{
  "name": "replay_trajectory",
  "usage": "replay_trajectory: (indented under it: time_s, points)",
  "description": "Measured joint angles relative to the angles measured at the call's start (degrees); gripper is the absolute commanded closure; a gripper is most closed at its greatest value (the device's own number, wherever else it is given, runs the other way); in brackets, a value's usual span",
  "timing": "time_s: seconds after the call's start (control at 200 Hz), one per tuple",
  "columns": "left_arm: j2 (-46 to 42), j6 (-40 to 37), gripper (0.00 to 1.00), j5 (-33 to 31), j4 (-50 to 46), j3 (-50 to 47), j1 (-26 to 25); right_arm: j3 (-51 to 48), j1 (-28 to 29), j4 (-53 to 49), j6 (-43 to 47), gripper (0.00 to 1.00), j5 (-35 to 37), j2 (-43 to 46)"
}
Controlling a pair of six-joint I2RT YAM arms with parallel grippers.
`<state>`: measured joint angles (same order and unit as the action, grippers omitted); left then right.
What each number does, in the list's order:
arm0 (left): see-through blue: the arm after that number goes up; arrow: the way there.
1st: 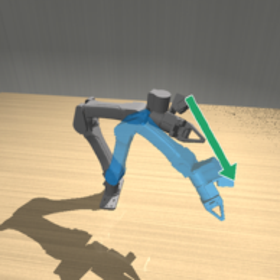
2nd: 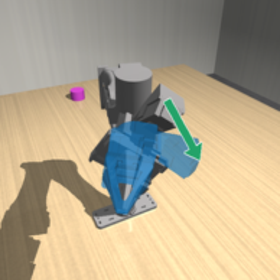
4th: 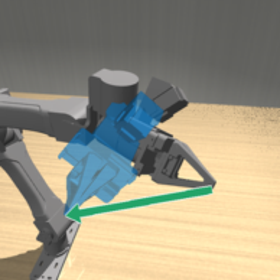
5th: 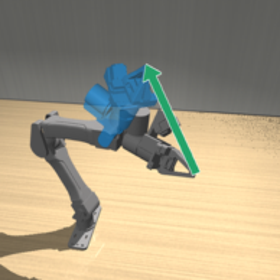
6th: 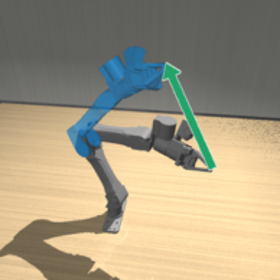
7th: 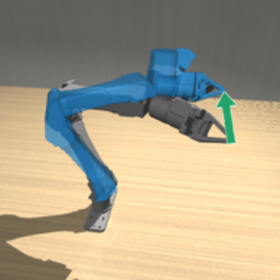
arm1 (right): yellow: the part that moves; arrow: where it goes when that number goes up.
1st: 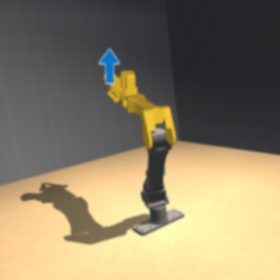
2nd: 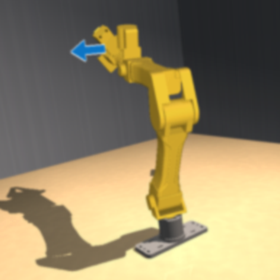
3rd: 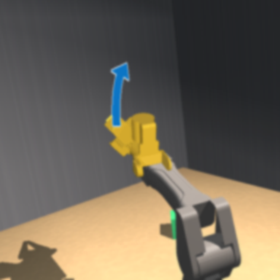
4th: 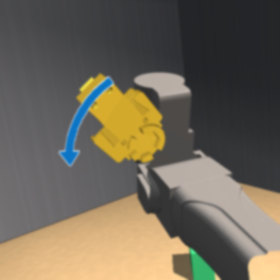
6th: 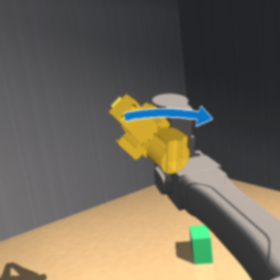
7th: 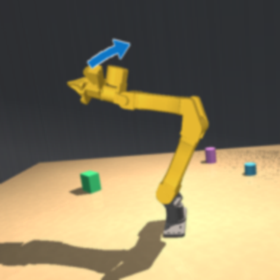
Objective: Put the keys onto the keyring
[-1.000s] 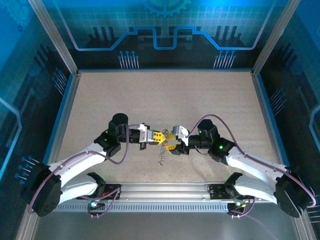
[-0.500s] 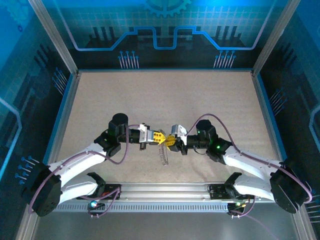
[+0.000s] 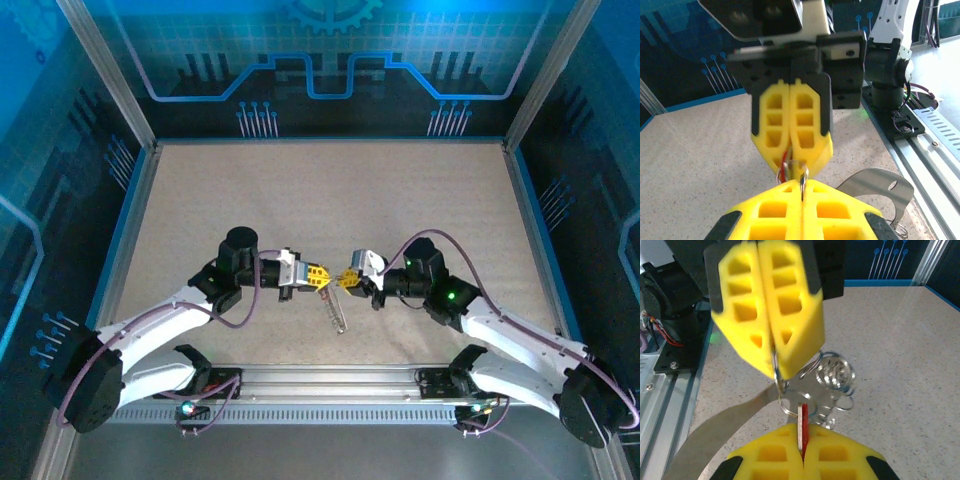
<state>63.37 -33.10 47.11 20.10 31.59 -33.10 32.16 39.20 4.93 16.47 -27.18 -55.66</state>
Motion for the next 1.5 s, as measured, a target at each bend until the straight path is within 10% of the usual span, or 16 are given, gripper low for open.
replay_trajectory:
  time_s: [0.575,1.046,1.501]
  points:
    - [1.14,-1.51,0.97,-2.75,-3.52,0.7,0.04,19.12,13.11,-26.08,16.55,1.0,25.94,-5.55]
    - [0.37,-1.4,0.49,-4.92,-4.63,0.94,0.74,30.97,19.32,-35.87,29.14,1.0,47.25,-13.97]
    - [-1.22,4.42,0.31,-17.42,6.69,-3.89,3.32,31.69,19.69,-35.8,42.97,1.0,59.34,-16.72]
